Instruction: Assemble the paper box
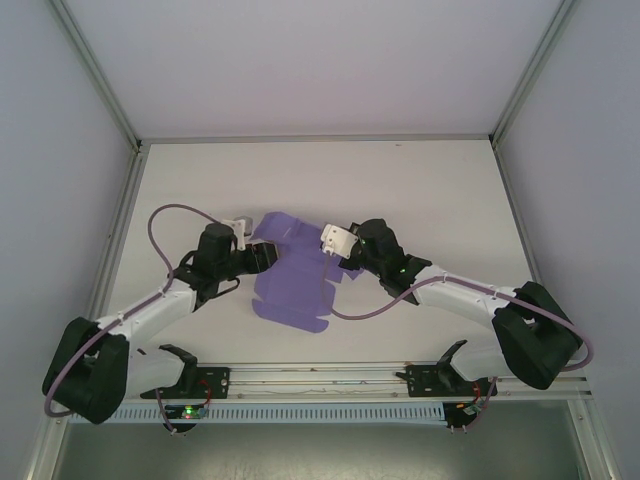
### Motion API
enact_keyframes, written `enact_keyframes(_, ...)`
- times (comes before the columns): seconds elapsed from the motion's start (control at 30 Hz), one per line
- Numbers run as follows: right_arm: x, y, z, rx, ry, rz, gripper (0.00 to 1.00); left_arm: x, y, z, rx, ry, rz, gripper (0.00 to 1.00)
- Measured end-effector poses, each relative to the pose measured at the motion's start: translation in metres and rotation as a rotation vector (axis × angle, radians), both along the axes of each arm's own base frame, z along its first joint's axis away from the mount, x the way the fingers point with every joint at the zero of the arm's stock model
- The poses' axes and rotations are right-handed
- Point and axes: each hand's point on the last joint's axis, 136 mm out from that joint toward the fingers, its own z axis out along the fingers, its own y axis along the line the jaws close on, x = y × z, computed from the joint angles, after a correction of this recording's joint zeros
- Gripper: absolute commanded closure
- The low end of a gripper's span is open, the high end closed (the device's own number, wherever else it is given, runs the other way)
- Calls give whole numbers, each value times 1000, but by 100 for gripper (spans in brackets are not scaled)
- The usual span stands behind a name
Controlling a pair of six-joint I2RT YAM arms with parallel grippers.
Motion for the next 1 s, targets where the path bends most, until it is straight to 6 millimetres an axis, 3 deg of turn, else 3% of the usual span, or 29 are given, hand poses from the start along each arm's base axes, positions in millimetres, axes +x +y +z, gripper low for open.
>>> enact_keyframes(0.07,1,-5,-4,-51,-10,-5,100,-4,7,5,24,-3,22,0)
enact_keyframes(0.23,4,-7,-8,-187,-82,5,100,-3,35,36,107,-46,146,0)
enact_keyframes(0.37,4,3,-4,-252,-169,39,100,17,68,53,168,-42,297,0)
enact_keyframes(0.47,7,11,2,-281,-239,50,100,41,102,48,192,12,425,0)
enact_keyframes(0.57,9,16,5,-306,-289,53,100,60,121,28,207,90,479,0)
enact_keyframes(0.63,12,15,6,-316,-302,46,100,68,114,15,201,125,437,0)
enact_keyframes(0.73,17,14,4,-331,-317,23,100,77,89,3,145,132,307,5)
enact_keyframes(0.9,21,11,-6,-358,-307,-1,100,79,47,4,83,60,105,18)
enact_keyframes(1.0,22,10,-11,-367,-298,-6,100,72,22,5,68,-1,-3,18)
